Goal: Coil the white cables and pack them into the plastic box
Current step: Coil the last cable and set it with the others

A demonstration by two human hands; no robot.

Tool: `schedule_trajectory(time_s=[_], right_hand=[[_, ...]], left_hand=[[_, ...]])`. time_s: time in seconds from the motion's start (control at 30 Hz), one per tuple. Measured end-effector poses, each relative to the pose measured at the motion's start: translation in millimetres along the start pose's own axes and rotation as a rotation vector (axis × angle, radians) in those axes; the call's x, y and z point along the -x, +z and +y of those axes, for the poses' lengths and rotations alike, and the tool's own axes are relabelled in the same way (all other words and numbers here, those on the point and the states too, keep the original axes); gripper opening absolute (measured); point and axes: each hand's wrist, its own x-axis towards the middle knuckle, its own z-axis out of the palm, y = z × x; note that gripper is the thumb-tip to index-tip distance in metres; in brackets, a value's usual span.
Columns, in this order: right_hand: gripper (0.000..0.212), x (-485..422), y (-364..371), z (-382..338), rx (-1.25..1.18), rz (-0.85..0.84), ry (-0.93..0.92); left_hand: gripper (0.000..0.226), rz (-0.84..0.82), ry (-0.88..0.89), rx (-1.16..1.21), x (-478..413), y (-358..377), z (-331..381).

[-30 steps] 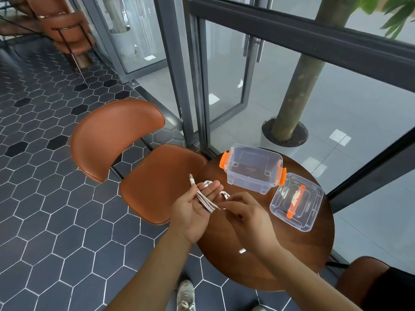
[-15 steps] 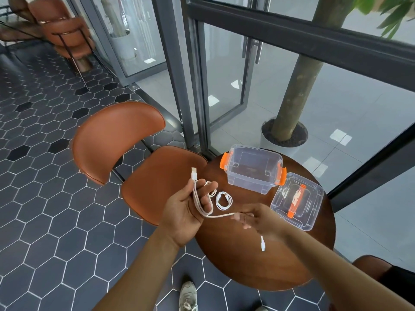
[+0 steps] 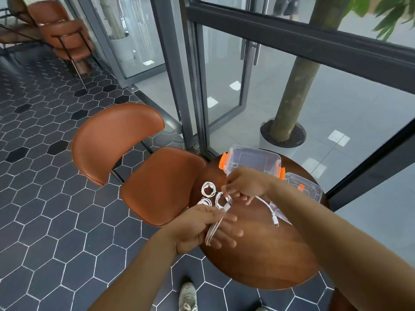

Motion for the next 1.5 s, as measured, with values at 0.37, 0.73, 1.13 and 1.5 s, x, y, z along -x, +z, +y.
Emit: schedule_trajectory(time_s=[0.37, 0.73, 1.13, 1.5], right_hand=[[0.014, 26.8, 49.8, -6.1, 0.182, 0.419, -0.117], [0.060, 67.3, 86.8, -1.7, -0.055, 0.647, -0.211], [0.025, 47.9, 89.6, 25.7, -1.260, 0.321, 0.116], [0.020, 37.5, 92.9, 29.1, -1.370, 0.387, -0.002]], left_hand=[[0.032, 0.300, 0.186, 0.455, -16.5, -2.0, -9.0], [0.030, 0.305, 0.318, 0.911, -25.6, 4.5, 9.3], [0.020, 0.089, 0.495, 0.846, -39.0, 4.7, -4.6], [0.022, -0.045, 0.367, 0.794, -39.2, -0.1, -6.5]])
